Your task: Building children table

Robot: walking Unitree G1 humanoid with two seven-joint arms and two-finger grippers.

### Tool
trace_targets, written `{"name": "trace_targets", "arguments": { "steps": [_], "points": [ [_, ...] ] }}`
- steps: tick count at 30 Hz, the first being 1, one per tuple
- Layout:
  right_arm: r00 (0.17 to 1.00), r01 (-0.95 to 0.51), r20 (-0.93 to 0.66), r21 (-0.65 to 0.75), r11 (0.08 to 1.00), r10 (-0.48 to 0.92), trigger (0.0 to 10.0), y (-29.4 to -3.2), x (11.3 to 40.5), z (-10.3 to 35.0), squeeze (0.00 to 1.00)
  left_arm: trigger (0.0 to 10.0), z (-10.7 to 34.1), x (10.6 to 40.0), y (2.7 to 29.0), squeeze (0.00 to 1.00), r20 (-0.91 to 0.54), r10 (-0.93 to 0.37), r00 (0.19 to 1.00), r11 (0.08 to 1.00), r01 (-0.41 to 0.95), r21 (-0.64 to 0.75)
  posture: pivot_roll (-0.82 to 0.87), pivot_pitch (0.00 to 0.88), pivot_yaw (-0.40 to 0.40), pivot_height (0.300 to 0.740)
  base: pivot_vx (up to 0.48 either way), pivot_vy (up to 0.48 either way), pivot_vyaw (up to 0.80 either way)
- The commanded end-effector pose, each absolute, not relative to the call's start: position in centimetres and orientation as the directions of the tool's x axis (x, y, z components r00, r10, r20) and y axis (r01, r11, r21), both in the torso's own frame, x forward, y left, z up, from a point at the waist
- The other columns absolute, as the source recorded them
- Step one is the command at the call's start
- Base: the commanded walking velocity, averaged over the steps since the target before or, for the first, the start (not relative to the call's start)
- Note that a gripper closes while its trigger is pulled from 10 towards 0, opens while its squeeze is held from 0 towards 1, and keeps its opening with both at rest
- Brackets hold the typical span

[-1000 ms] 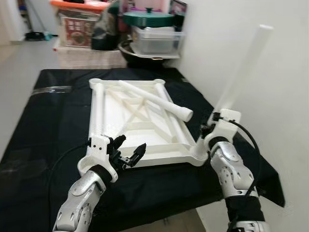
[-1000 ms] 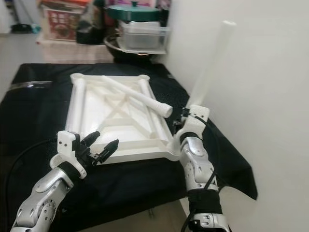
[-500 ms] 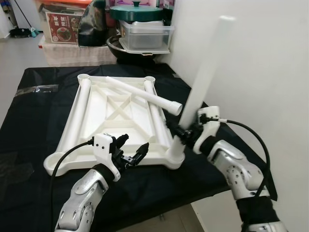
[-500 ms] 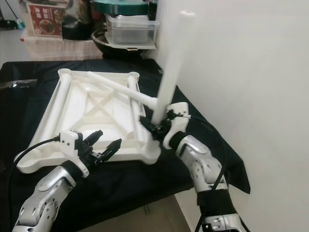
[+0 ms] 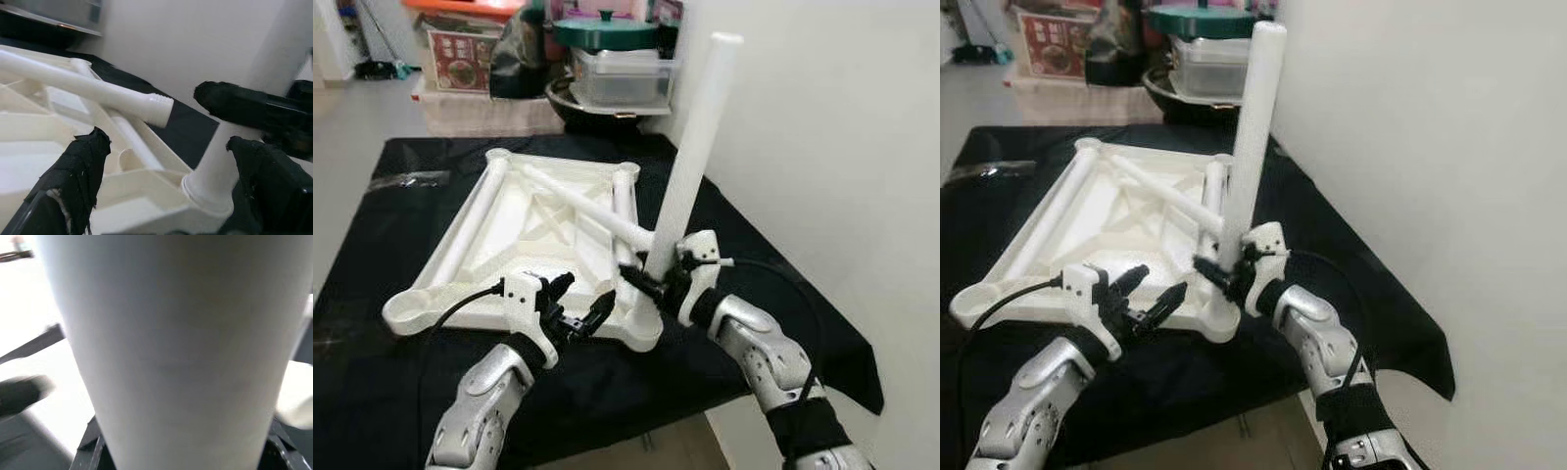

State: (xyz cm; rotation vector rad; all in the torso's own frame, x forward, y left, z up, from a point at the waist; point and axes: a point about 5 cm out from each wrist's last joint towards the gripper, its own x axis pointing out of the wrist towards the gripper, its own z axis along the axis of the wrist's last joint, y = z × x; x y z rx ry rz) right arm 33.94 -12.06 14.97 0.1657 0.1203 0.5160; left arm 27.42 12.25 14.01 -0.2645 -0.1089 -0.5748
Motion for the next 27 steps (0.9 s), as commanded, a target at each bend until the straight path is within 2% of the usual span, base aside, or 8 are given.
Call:
{"name": "trace_targets", "arguments": {
  "steps": [1, 15, 16, 19, 20, 25, 26, 27],
  "points": [
    [0.947, -0.044, -0.303, 0.205, 0.978, 0.106, 0.0, -17.0, 34.2, 11.2, 0.00, 10.0, 13.7, 27.3, 12.1, 0.00, 0.163, -0.532, 0.831, 0.800, 0.557, -0.224, 0.07, 0.000, -0.120, 0.740, 0.000, 0.000, 0.00],
    [0.903, 0.289, -0.342, 0.041, 0.956, -0.259, 0.0, -17.8, 32.7, 10.8, 0.00, 10.0, 13.6, 27.6, 12.1, 0.00, 0.161, -0.533, 0.831, 0.801, 0.557, -0.221, 0.06, 0.000, -0.117, 0.740, 0.000, 0.000, 0.00],
    [0.930, 0.206, -0.326, 0.079, 0.975, -0.170, 10.0, -16.6, 33.1, 11.2, 0.00, 10.0, 13.6, 27.5, 12.1, 0.00, 0.161, -0.531, 0.832, 0.802, 0.555, -0.221, 0.06, 0.000, -0.117, 0.740, 0.000, 0.000, 0.00],
    [0.953, 0.111, -0.295, 0.130, 0.985, -0.069, 10.0, -15.5, 33.5, 11.8, 0.00, 10.0, 13.6, 27.6, 12.1, 0.00, 0.162, -0.530, 0.832, 0.802, 0.554, -0.222, 0.06, 0.000, -0.123, 0.740, 0.000, 0.000, 0.00],
    [0.969, 0.052, -0.245, 0.155, 0.986, -0.013, 10.0, -14.9, 33.8, 12.7, 1.00, 10.0, 13.6, 27.5, 12.0, 0.00, 0.163, -0.531, 0.832, 0.802, 0.555, -0.221, 0.06, 0.000, -0.121, 0.740, 0.000, 0.000, 0.00],
    [0.975, -0.138, -0.138, 0.230, 0.963, 0.172, 10.0, -14.3, 34.2, 15.2, 0.75, 10.0, 13.7, 27.5, 12.1, 0.00, 0.167, -0.525, 0.835, 0.804, 0.551, -0.225, 0.06, 0.000, -0.124, 0.740, 0.000, 0.000, 0.00],
    [0.961, -0.219, -0.111, 0.262, 0.940, 0.255, 10.0, -14.0, 34.1, 15.8, 0.00, 10.0, 13.7, 27.5, 12.1, 0.00, 0.168, -0.527, 0.833, 0.802, 0.553, -0.227, 0.06, 0.000, -0.124, 0.740, 0.000, 0.000, 0.00],
    [0.961, -0.219, -0.111, 0.262, 0.940, 0.255, 10.0, -14.0, 34.1, 15.8, 0.00, 10.0, 13.7, 27.5, 12.1, 0.00, 0.168, -0.527, 0.833, 0.802, 0.553, -0.227, 0.06, 0.000, -0.124, 0.740, 0.000, 0.000, 0.00]
  ]
}}
